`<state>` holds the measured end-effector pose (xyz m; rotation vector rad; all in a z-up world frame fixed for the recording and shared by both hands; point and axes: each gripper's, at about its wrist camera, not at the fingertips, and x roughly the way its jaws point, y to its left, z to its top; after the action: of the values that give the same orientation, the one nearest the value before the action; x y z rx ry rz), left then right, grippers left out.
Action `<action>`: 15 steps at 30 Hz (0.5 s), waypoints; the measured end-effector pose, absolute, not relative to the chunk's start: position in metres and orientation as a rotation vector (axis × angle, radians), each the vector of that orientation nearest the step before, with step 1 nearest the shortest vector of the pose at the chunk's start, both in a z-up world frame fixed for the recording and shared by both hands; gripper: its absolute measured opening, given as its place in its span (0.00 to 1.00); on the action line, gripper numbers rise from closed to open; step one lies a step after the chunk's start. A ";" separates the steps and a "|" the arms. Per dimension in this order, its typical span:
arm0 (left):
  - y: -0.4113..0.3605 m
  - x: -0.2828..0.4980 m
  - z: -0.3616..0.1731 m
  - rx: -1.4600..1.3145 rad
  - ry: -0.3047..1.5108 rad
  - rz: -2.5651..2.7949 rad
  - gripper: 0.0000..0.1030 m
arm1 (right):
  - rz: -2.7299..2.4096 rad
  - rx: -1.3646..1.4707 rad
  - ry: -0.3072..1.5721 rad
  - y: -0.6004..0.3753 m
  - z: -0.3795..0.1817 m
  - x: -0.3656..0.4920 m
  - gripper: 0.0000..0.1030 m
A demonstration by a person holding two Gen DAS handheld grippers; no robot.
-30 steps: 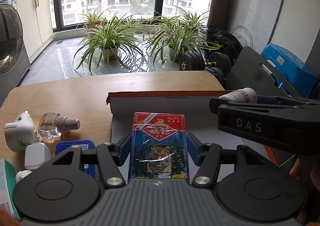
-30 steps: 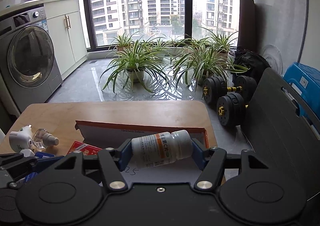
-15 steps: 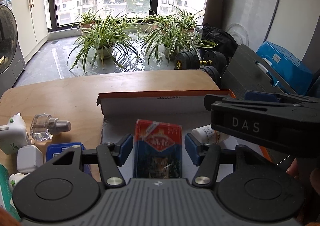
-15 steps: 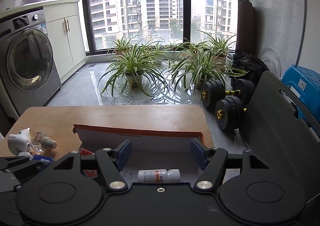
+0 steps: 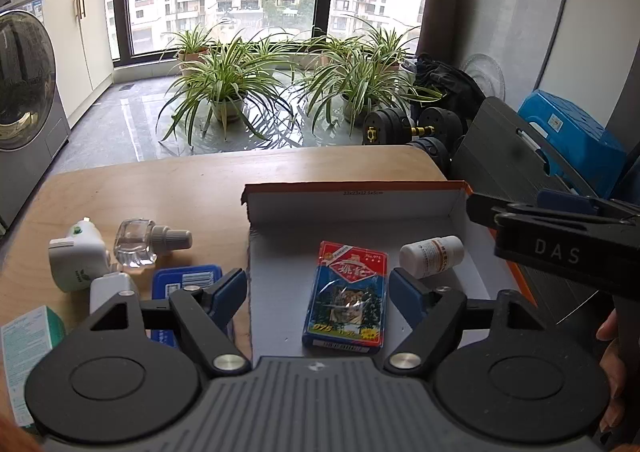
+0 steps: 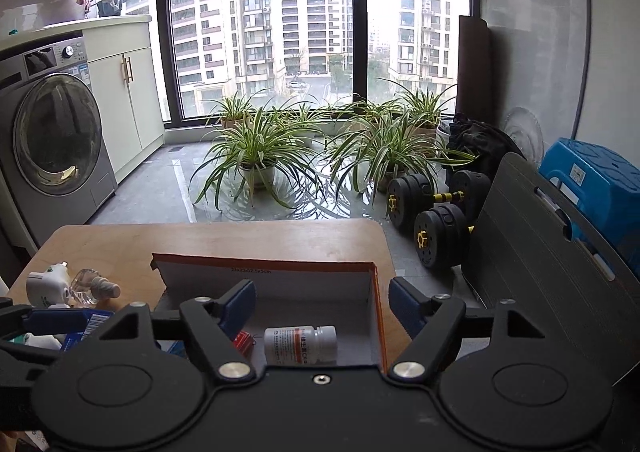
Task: Organize rigid objects
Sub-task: 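Open left tool to drop the card box while right tool releases the bottle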
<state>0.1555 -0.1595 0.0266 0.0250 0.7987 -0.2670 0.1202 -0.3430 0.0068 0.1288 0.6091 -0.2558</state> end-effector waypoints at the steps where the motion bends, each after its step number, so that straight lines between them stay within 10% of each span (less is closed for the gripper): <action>1: -0.155 0.152 0.028 0.024 0.799 -0.257 0.79 | -0.258 0.145 0.611 -0.342 0.008 0.116 0.85; 15: -0.114 0.103 0.042 0.006 0.809 -0.220 0.89 | -0.231 0.166 0.648 -0.294 0.018 0.053 0.85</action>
<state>0.1025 -0.1142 0.0417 0.0064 0.8094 -0.2199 0.0526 -0.2939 0.0177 0.1661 0.6482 -0.2314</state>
